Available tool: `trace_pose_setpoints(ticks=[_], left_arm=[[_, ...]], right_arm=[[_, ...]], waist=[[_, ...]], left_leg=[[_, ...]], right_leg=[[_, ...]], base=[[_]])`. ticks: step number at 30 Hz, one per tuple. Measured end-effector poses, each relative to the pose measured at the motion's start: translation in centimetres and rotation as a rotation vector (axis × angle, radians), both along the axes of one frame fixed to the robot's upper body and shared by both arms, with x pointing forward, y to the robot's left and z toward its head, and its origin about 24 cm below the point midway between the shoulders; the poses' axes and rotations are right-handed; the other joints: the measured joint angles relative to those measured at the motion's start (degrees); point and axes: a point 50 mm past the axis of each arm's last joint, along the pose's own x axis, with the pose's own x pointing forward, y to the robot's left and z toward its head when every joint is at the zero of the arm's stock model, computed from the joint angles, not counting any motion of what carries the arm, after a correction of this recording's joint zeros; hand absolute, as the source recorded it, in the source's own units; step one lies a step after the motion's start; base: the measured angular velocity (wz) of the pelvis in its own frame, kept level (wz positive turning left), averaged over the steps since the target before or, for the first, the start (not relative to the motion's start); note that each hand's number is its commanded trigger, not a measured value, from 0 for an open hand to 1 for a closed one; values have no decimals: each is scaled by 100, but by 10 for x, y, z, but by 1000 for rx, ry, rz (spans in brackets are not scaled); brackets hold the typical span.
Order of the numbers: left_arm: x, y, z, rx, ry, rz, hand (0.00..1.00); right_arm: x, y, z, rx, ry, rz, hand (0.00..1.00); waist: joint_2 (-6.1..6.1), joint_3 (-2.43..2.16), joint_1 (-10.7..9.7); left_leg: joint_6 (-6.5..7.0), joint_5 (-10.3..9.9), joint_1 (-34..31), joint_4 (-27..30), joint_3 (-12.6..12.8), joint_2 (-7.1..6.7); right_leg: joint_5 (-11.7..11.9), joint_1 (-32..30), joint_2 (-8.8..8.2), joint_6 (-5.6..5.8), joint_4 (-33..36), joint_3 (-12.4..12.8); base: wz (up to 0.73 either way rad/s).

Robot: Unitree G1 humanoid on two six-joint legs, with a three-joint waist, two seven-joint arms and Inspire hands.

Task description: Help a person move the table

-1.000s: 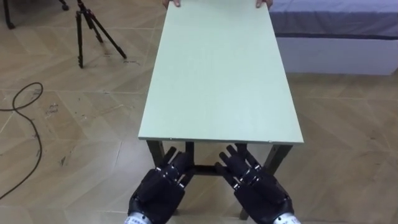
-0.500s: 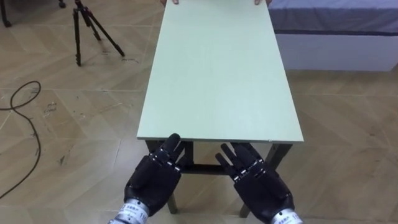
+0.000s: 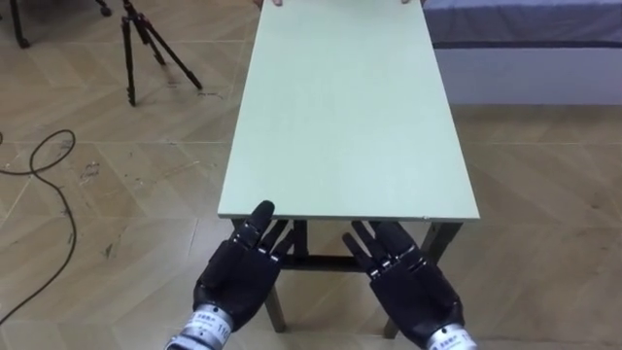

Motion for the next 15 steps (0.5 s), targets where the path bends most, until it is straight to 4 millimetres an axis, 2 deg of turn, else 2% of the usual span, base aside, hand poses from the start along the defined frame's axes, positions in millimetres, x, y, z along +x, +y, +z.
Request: trace_pose_setpoints(ticks=[5, 15], left_arm=[[2, -1, 0, -5, 21, 3, 0], [4, -4, 0, 2, 47, 1, 0]], right_arm=[[2, 1, 0, 21, 23, -24, 0], [12, 2, 2, 8, 61, -59, 0]], waist=[[25, -10, 39], [65, 1, 88]], left_leg=[[3, 2, 34, 0, 14, 0], [2, 2, 122, -16, 39, 2]], right_leg=[[3, 17, 0, -3, 0, 13], [3, 62, 1, -4, -9, 28]], base=[[-1], [-1]])
